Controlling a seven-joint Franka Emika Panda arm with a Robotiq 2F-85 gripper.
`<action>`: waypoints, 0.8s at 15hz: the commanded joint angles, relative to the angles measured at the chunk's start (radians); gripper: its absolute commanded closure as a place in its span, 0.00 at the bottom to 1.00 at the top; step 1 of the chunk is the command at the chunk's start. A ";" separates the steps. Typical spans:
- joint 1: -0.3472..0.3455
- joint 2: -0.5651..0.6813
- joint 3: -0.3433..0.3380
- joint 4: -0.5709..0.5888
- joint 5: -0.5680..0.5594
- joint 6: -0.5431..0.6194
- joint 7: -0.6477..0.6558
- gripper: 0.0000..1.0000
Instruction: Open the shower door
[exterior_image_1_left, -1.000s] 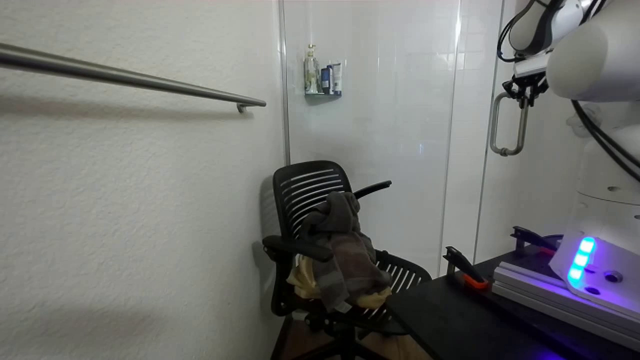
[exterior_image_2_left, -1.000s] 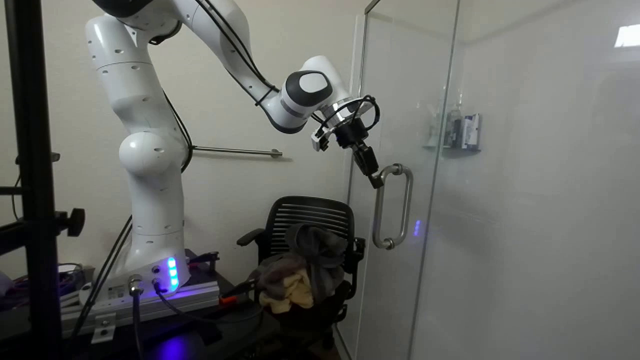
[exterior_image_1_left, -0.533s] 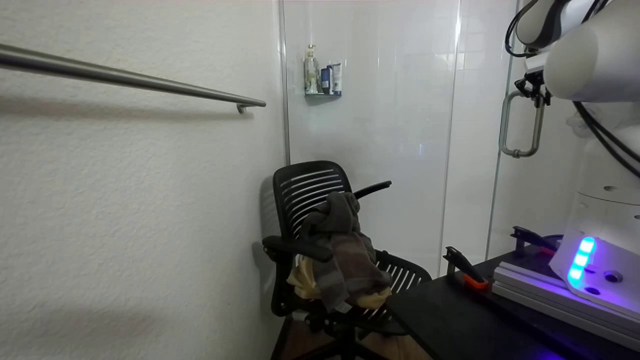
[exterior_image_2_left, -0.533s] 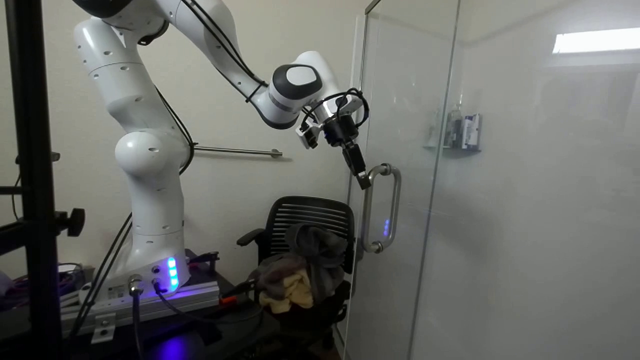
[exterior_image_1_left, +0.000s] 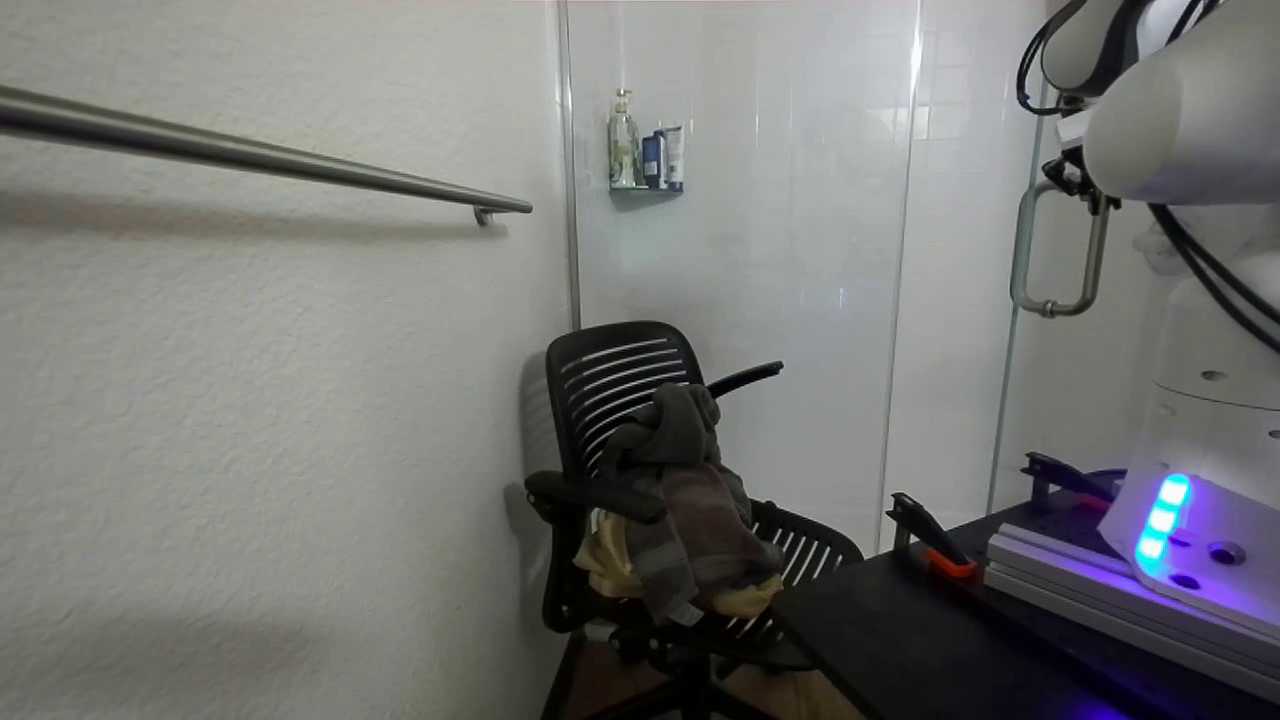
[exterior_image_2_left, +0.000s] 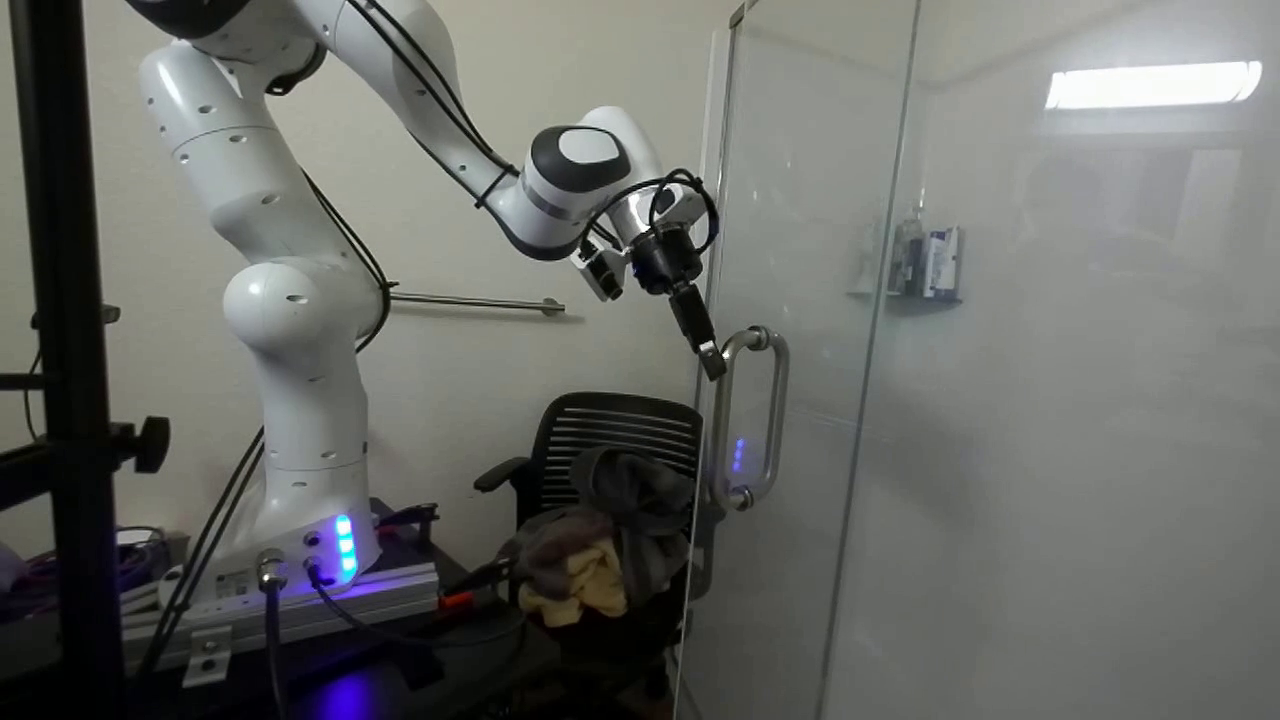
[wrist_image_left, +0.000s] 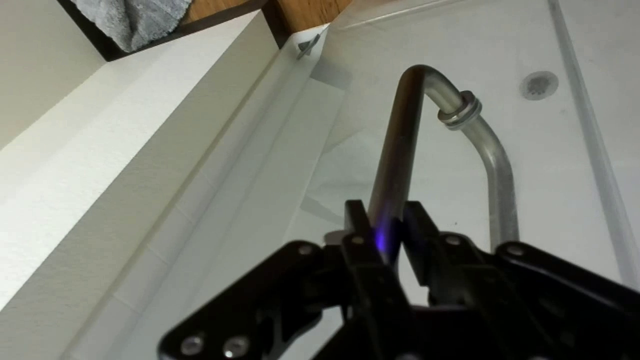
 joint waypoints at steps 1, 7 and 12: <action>-0.093 -0.066 0.040 -0.077 -0.128 -0.077 0.085 0.94; -0.071 -0.155 0.018 -0.136 -0.256 -0.200 0.182 0.94; -0.003 -0.151 -0.015 -0.107 -0.258 -0.235 0.171 0.63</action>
